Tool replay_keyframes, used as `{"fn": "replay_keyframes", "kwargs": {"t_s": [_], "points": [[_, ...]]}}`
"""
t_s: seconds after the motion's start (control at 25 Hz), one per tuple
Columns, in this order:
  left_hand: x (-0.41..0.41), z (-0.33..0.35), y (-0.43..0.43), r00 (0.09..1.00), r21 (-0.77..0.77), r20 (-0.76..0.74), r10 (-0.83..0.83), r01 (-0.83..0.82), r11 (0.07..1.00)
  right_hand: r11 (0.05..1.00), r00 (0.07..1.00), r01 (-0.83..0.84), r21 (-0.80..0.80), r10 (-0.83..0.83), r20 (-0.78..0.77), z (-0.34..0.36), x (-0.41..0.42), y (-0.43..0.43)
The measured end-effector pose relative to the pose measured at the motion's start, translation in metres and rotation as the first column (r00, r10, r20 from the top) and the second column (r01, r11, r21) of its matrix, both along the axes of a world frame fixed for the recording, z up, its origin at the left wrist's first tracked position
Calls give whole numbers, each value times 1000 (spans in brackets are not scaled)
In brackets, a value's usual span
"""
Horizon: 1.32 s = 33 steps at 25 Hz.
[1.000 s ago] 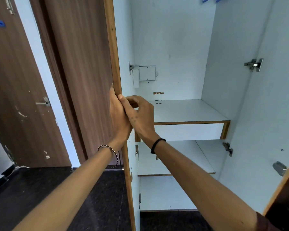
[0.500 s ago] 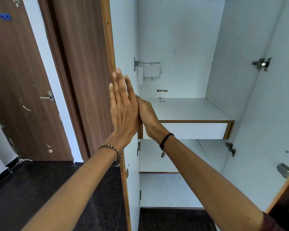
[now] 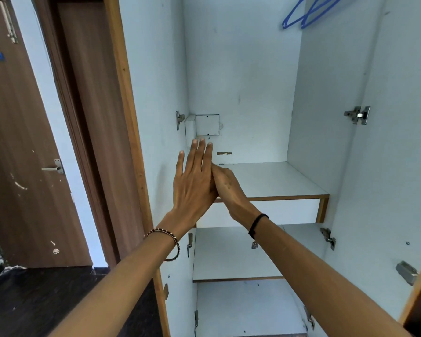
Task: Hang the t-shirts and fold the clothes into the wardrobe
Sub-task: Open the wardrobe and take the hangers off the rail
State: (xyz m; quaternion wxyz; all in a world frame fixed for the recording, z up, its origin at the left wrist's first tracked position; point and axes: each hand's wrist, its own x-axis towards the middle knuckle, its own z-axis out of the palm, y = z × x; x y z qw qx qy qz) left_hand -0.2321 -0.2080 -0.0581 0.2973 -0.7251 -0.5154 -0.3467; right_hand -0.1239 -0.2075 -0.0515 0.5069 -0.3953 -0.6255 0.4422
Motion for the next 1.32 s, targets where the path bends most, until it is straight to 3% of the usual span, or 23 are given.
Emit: {"fn": "replay_keyframes", "kwargs": {"t_s": [0.12,0.52,0.92,1.32], "points": [[21,17,30,999,-25,53,-8,10,1000,991,997,29,131,-38,63,9,35,31],[122,79,156,980,-132,198,-8,35,991,963,985,128,236,-151,82,78,159,133],[228,137,261,911,-107,346,-224,276,955,900,963,193,391,-250,99,124,265,232],[290,217,402,915,-11,257,-311,324,946,821,929,257,509,-356,105,195,330,375]]}}
